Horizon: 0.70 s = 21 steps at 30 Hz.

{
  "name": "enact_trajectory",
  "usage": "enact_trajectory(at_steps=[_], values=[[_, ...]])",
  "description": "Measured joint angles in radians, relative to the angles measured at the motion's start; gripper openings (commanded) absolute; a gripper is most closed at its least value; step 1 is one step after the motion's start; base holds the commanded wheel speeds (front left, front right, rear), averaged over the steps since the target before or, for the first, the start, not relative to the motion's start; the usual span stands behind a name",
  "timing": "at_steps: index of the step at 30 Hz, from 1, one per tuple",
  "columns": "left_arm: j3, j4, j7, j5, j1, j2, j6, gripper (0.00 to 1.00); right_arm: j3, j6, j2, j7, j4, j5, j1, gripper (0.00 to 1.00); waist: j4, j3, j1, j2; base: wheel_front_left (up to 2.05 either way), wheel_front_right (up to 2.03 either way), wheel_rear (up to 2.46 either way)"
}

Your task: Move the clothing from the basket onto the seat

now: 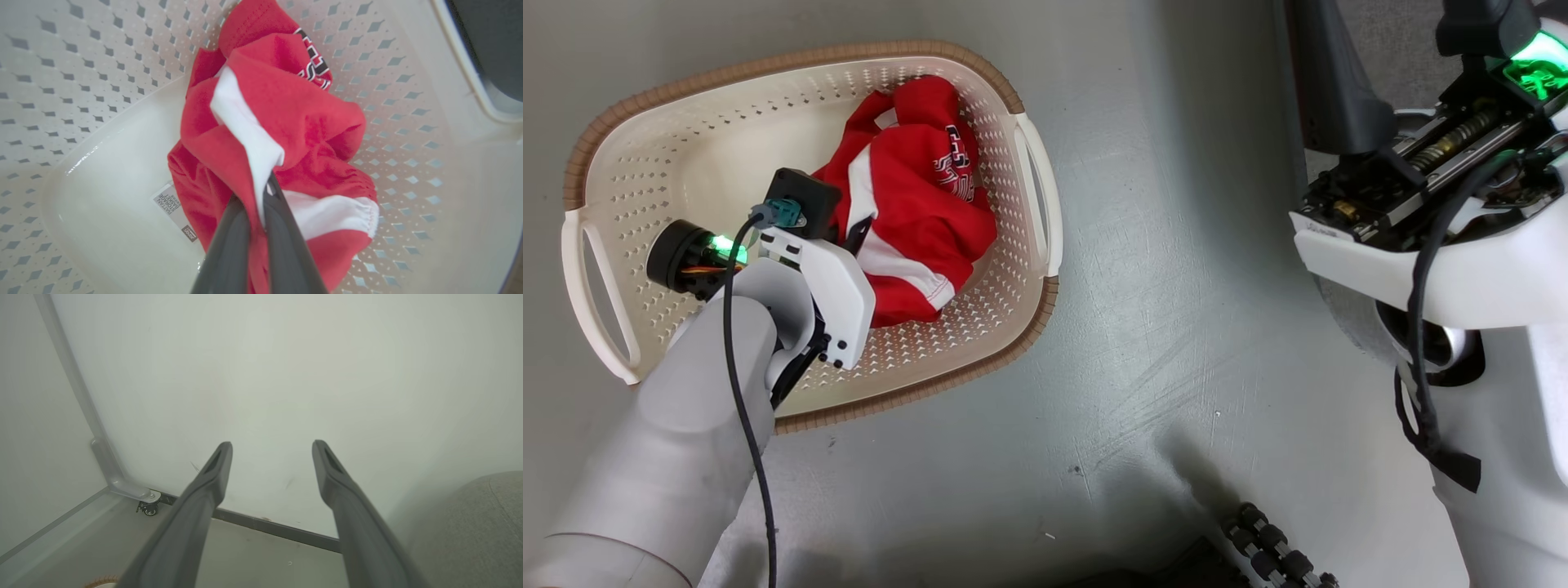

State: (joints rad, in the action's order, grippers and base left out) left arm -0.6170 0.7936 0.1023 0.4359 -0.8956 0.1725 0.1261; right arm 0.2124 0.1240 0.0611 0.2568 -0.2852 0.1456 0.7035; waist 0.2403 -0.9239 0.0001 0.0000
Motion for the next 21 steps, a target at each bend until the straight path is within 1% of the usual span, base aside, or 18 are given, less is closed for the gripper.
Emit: enact_trajectory(at_steps=[12, 21], values=[[-0.01, -0.008, -0.082, 0.03, 0.015, 0.005, 0.0, 0.0, -0.023, 0.0, 0.0, 0.0, 0.011, 0.0, 0.002, 1.0, -0.015, 0.025, 0.0, 0.0, 0.0, 0.0, 0.0], [-0.023, -0.037, -0.136, 0.047, 0.048, 0.004, 0.0, 0.0, -0.012, 0.0, 0.0, 0.001, 0.032, 0.0, 0.03, 1.0, -0.039, 0.058, 0.0, 0.0, 0.0, 0.0, 0.0]])
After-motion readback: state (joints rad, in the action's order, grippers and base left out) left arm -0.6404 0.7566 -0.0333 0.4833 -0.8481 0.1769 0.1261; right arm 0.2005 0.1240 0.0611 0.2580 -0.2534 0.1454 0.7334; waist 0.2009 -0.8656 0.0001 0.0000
